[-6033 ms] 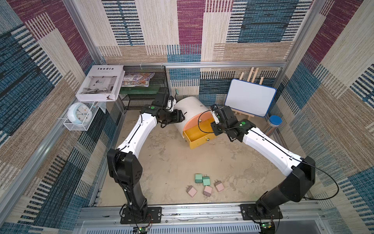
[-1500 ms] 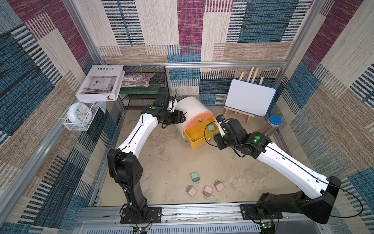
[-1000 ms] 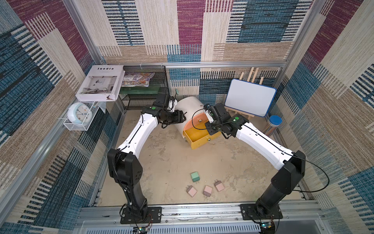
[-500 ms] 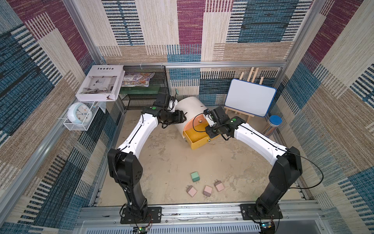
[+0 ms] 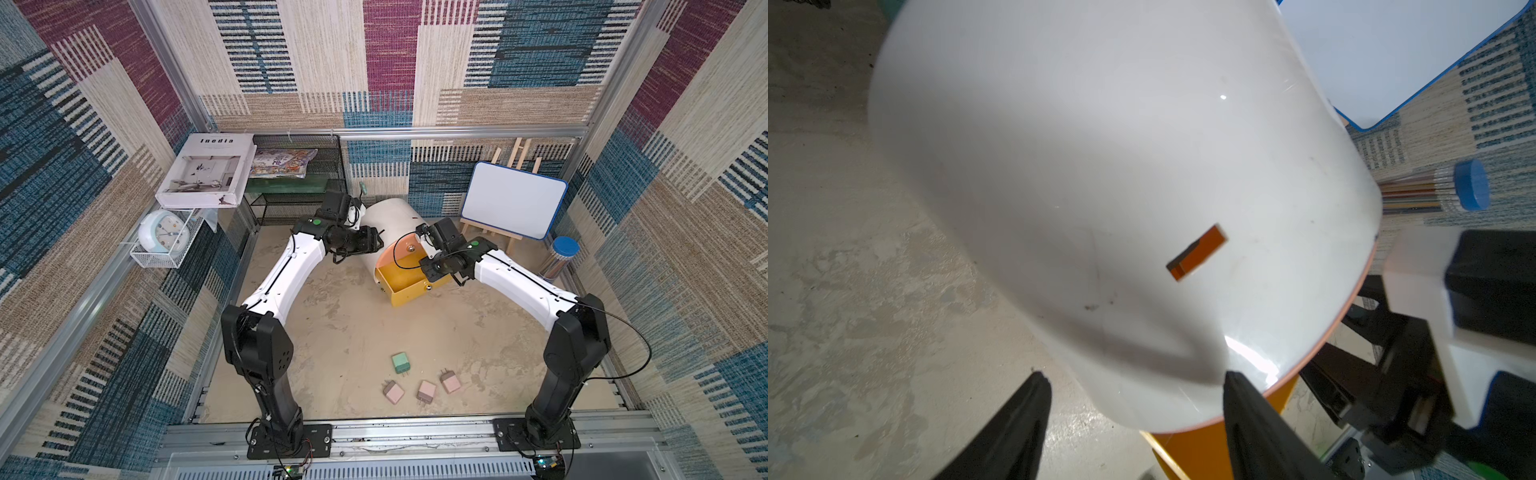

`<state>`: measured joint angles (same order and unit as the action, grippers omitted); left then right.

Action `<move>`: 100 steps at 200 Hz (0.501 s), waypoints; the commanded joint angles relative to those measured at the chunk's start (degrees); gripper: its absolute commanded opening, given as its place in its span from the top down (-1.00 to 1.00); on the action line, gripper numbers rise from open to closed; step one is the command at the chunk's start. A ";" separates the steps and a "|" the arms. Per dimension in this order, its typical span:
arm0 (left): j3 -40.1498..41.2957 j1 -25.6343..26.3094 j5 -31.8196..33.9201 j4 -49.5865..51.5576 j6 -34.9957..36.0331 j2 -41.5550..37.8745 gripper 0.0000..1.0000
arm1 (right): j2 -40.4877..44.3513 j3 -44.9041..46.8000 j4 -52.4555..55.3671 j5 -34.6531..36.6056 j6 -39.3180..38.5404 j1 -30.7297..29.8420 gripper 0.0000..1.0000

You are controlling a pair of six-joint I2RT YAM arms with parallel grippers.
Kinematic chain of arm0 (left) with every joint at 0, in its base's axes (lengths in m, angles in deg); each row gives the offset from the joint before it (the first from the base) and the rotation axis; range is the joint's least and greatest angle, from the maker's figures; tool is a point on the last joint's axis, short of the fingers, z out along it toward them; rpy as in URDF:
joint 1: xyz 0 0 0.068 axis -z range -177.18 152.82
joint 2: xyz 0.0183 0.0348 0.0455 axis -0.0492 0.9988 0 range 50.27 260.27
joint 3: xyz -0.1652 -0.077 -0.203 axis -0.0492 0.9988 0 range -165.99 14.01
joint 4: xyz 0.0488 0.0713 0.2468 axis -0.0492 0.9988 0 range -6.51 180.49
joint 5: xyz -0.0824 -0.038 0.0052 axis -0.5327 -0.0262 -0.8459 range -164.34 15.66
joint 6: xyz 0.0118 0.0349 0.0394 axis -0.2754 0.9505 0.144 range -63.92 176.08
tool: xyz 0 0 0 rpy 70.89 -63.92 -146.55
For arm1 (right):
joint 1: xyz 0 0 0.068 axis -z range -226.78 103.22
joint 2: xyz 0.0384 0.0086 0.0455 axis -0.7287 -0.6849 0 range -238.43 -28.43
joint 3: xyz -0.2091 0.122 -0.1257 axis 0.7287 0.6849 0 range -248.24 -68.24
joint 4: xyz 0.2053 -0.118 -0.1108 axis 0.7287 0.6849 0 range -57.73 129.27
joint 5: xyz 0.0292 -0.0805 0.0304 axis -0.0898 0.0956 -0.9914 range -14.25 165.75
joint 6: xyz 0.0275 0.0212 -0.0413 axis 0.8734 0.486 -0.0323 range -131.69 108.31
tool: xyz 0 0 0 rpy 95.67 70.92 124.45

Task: Place the plugs into the drawer by color
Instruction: Place the plug in the drawer.

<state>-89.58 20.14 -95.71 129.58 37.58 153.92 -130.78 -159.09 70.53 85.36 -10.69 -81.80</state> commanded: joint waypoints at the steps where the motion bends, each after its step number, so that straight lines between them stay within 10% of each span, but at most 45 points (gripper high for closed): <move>1: 0.15 -0.04 -0.28 -1.13 0.40 0.05 -0.40 | 0.08 -0.62 0.95 0.24 -0.48 -0.02 -0.09; 100: 0.25 -0.02 0.33 -1.15 0.48 -0.12 -0.39 | 12.98 2.72 1.27 -5.34 5.06 -5.91 -0.18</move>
<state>-89.58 20.14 -95.49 129.56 37.60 153.92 -122.17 -161.86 73.68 81.38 -9.56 -84.32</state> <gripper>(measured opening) 0.699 0.588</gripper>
